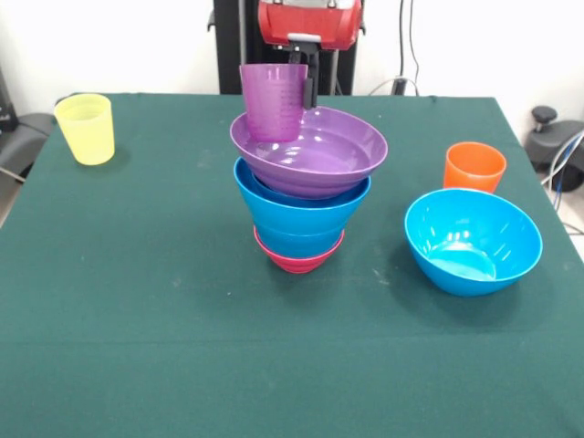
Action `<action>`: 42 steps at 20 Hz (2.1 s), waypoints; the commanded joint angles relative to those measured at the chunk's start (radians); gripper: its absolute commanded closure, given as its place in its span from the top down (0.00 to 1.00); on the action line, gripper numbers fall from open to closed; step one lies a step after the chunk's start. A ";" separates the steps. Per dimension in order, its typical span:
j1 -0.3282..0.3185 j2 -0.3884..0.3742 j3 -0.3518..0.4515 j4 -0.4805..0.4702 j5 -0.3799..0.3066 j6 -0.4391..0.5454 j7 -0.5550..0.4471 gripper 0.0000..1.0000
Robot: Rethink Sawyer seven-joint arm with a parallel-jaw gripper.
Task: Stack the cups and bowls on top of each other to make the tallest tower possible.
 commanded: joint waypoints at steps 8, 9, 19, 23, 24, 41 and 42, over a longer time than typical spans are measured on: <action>-0.025 -0.010 0.034 -0.010 -0.046 0.059 -0.003 1.00; -0.026 -0.010 0.034 -0.009 -0.046 0.060 -0.003 1.00; -0.050 -0.069 0.057 0.016 -0.030 0.106 -0.027 1.00; -0.055 -0.217 0.062 0.071 0.030 0.234 -0.063 1.00; -0.058 -0.237 0.063 0.076 0.038 0.255 -0.070 1.00; -0.257 -0.303 0.176 0.192 0.030 0.224 -0.215 1.00; -0.282 -0.299 0.197 0.204 0.021 0.210 -0.220 1.00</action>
